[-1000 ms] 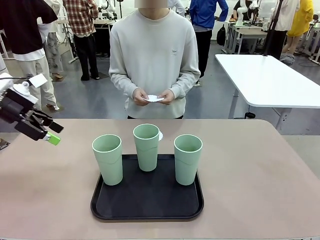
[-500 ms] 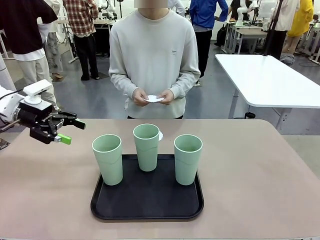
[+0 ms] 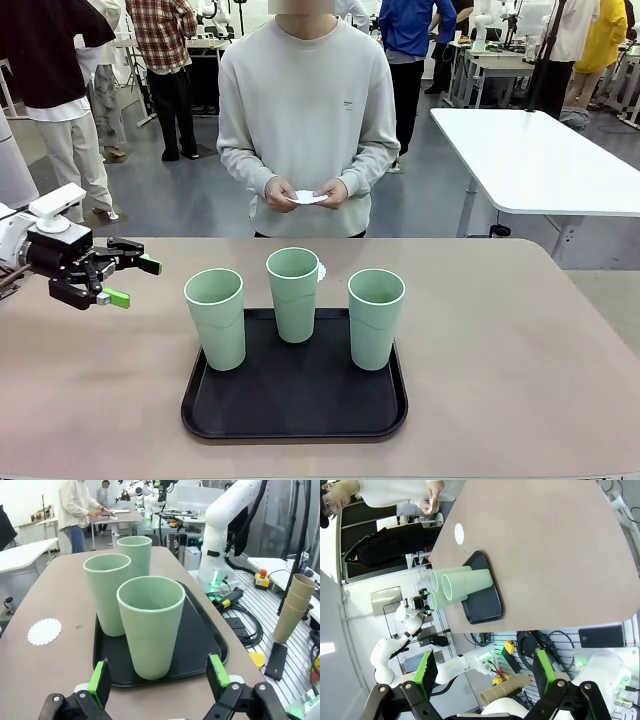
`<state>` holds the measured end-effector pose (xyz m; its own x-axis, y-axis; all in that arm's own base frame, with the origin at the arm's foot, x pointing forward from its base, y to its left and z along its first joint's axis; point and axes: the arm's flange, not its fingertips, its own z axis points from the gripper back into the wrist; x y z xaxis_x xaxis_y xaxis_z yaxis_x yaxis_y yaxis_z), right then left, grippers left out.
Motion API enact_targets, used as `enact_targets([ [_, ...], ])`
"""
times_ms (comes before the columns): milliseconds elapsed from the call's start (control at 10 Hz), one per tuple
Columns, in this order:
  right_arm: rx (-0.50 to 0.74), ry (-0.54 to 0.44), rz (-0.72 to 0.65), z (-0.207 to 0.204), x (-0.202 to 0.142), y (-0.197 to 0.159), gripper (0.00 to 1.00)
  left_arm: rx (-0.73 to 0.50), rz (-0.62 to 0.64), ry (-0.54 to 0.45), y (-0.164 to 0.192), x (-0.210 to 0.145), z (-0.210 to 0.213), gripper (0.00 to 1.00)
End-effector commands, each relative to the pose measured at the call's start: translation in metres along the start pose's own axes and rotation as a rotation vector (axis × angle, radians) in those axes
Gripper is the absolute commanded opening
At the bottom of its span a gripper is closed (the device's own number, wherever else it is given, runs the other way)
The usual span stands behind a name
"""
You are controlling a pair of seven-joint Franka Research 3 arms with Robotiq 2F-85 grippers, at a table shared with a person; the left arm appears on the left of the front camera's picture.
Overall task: Place coasters on the table and set cups on them.
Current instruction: Pick up one Reusable plastic cup and place it on a coaster set by the human.
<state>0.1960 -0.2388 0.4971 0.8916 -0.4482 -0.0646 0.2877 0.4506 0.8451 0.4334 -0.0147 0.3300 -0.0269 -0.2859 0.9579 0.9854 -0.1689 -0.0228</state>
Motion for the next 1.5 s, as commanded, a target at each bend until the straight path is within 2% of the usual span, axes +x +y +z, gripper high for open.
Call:
enact_targets([
  [0,0.020,0.003,0.011,-0.001,-0.001,0.000,1.00,0.070,-0.030,0.015,-0.002,-0.004,-0.016,1.00],
  [400,0.020,0.003,0.011,-0.001,-0.001,0.000,1.00,0.079,0.000,0.050,-0.006,-0.010,-0.022,1.00],
  [1000,0.020,0.003,0.011,-0.001,-0.001,0.000,1.00,0.059,0.019,0.039,0.001,-0.013,-0.023,1.00],
  [1400,0.020,0.003,0.011,-0.001,-0.001,0.000,1.00,0.002,-0.036,0.004,0.006,-0.034,-0.055,1.00],
])
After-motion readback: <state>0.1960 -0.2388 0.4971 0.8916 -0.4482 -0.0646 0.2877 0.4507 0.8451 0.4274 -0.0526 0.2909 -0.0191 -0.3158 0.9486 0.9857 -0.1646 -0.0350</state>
